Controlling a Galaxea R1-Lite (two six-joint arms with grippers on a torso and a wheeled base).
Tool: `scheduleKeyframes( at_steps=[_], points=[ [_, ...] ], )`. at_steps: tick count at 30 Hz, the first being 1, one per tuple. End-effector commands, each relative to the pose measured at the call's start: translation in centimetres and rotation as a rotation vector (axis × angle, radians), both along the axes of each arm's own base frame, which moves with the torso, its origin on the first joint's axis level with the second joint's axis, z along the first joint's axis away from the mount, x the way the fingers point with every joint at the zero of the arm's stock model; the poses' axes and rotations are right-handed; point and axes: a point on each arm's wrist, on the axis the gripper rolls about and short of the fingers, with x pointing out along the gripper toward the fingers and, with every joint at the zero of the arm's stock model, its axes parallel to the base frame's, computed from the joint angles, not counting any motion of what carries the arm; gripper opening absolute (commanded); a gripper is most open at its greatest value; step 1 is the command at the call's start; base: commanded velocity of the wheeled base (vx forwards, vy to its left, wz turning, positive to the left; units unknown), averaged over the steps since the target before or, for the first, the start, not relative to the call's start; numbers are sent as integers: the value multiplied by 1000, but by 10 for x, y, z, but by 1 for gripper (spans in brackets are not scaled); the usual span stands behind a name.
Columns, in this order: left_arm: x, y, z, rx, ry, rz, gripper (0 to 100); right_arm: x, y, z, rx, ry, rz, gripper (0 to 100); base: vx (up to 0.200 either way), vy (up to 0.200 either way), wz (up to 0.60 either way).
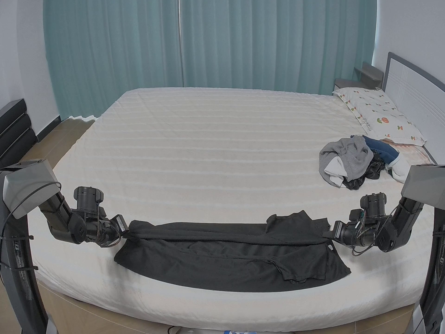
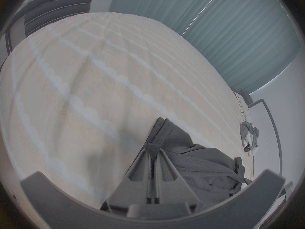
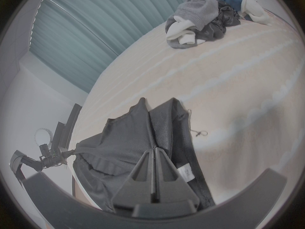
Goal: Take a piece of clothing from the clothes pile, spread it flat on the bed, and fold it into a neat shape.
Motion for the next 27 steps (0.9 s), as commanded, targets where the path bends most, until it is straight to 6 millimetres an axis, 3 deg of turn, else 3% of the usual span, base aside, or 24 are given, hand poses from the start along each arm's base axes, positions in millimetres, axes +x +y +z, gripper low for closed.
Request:
scheduleKeyframes(
  at_steps=[1,4,5,6,7,18,22,23,27],
  points=[
    [-8,0,-3,-2,27,-2,0,-5,1,-7,-4,30,3,0,0,0,0],
    [-13,-1,-1,-4,31,-12,0,-6,1,-8,-5,35,4,0,0,0,0],
    [-14,-1,0,-3,31,-13,0,-6,1,-8,-5,35,4,100,0,0,0],
    [-14,-1,0,-3,31,-13,0,-6,1,-8,-4,36,3,100,0,0,0],
    [-15,-1,2,-2,26,-13,100,-6,1,-7,-4,34,3,100,0,0,0],
    [-19,6,36,-15,-60,21,100,4,-4,29,105,-40,-91,100,0,0,0],
    [-2,7,49,-78,-112,84,100,13,-4,23,142,-20,-128,100,0,0,0],
    [12,7,57,-125,-143,122,100,17,-4,16,155,-3,-142,100,0,0,0],
    [44,7,42,-155,-134,139,100,27,-6,8,187,13,-177,100,0,0,0]
  ],
)
